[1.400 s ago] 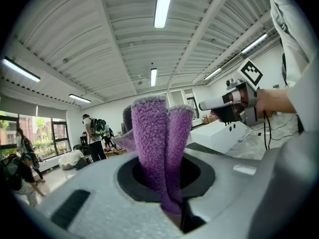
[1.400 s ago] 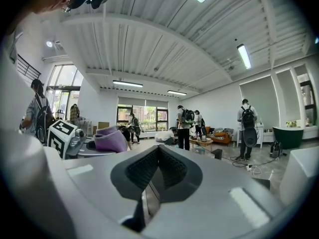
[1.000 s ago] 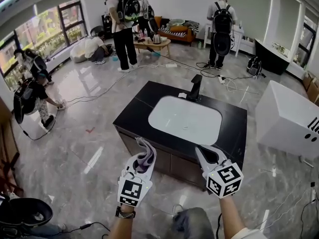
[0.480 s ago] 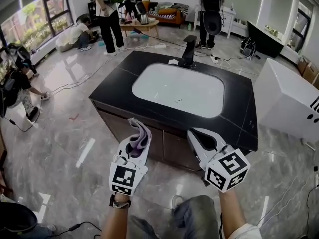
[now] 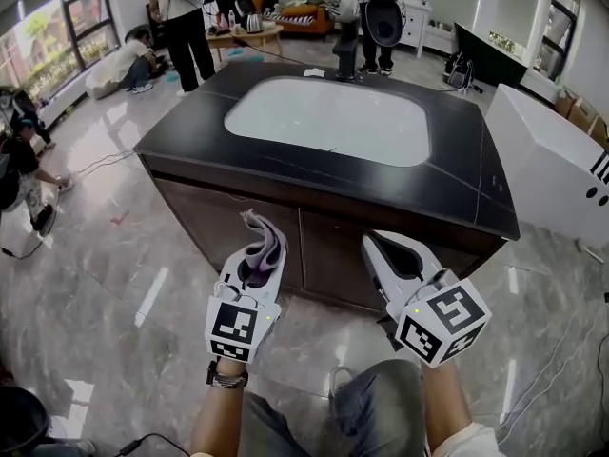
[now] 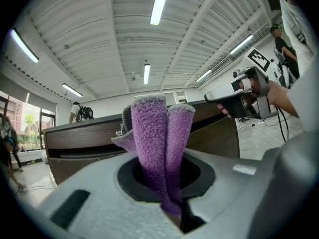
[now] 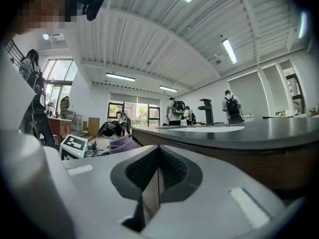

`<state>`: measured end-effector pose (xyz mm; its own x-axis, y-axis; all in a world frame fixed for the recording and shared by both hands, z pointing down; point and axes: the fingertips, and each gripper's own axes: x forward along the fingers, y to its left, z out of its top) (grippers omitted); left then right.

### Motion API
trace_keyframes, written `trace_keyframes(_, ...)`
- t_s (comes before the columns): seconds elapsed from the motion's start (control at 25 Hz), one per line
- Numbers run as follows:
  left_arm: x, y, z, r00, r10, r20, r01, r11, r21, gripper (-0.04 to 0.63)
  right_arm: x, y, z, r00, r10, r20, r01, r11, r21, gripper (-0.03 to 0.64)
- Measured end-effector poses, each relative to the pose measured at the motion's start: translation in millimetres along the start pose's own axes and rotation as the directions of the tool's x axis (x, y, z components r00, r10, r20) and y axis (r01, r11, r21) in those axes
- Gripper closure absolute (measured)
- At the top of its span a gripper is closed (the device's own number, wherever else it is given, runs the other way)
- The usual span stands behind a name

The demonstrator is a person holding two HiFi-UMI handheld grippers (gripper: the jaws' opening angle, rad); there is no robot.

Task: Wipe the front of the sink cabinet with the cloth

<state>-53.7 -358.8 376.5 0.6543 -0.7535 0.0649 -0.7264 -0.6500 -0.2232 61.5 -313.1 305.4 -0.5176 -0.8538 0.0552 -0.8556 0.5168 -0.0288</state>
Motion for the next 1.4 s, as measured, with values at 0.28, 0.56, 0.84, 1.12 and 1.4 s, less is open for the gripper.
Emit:
trace_keyframes(0.28, 13, -6, -34, 1.000, -0.025, 0.002, 0.025, 0.999, -0.039, 0.549, -7, -2, -46, 1.000, -0.026, 0.003, 0.026, 1.000, 0.011, 0.611)
trace_keyframes(0.56, 34, -11, -44, 1.000, -0.021, -0.006, 0.021, 0.998, -0.066, 0.549, -22, -31, -72, 0.996, -0.088, -0.025, 0.088, 0.996, 0.005, 0.611)
trace_keyframes(0.84, 53, -28, -44, 0.998, -0.055, -0.016, 0.054, 0.998, -0.017, 0.549, -41, -53, -79, 0.990, -0.135, -0.029, 0.135, 0.991, 0.001, 0.611)
trace_keyframes(1.12, 81, -34, -40, 0.999, -0.048, -0.024, 0.048, 0.999, -0.005, 0.549, -56, -70, -84, 0.979, -0.197, -0.042, 0.198, 0.980, 0.000, 0.611)
trace_keyframes(1.4, 90, -42, -42, 0.999, -0.046, -0.019, 0.045, 0.997, -0.060, 0.551, -75, -89, -92, 0.970, -0.239, -0.046, 0.240, 0.971, 0.019, 0.611)
